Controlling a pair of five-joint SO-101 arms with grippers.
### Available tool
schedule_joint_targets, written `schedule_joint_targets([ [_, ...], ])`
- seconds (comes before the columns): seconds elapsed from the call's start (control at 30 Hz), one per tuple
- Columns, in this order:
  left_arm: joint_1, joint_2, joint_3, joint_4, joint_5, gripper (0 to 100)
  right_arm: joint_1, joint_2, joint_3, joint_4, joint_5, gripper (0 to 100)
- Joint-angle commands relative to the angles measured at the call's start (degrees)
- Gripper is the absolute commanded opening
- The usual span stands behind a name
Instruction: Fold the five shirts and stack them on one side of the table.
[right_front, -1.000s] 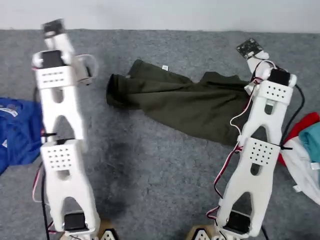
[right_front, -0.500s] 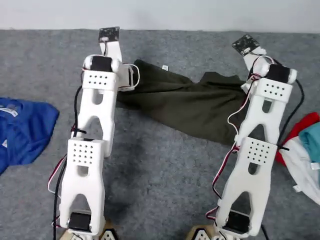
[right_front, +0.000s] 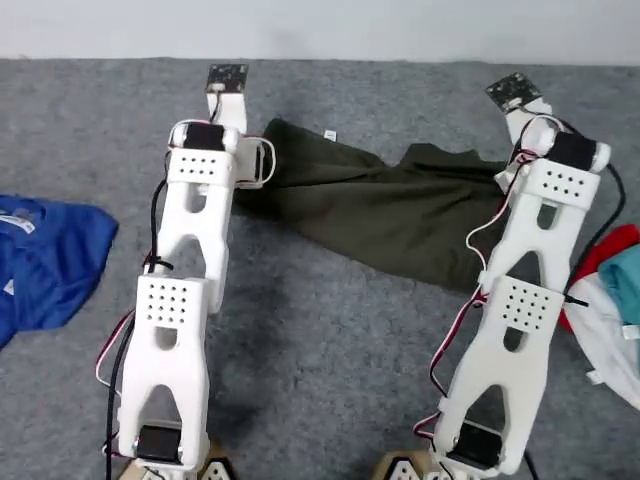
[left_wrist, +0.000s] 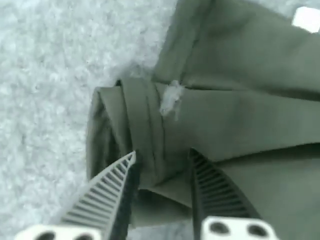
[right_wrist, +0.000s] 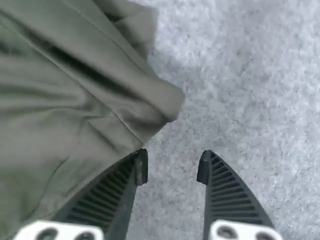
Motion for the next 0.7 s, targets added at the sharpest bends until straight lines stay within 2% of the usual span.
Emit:
schedule_joint_targets([
  [0.0, -0.7, -0.09, -0.4, -0.26, -0.62, 15, 0.13, -4.26, -2.64, 0.66, -0.79, 17.7],
  [0.23, 0.97, 0.09, -0.04, -1.93, -0.7, 15, -0.13, -4.35, -2.64, 2.33, -0.88, 17.7],
  [0.47, 3.6, 1.05, -0.4, -7.47, -0.62, 2, 0.4, -4.35, -2.73, 5.93, -0.88, 17.7],
  [0.67, 4.48, 1.76, -2.24, -7.82, -0.62, 1, 1.63, -4.35, -2.73, 6.81, -0.88, 17.7],
])
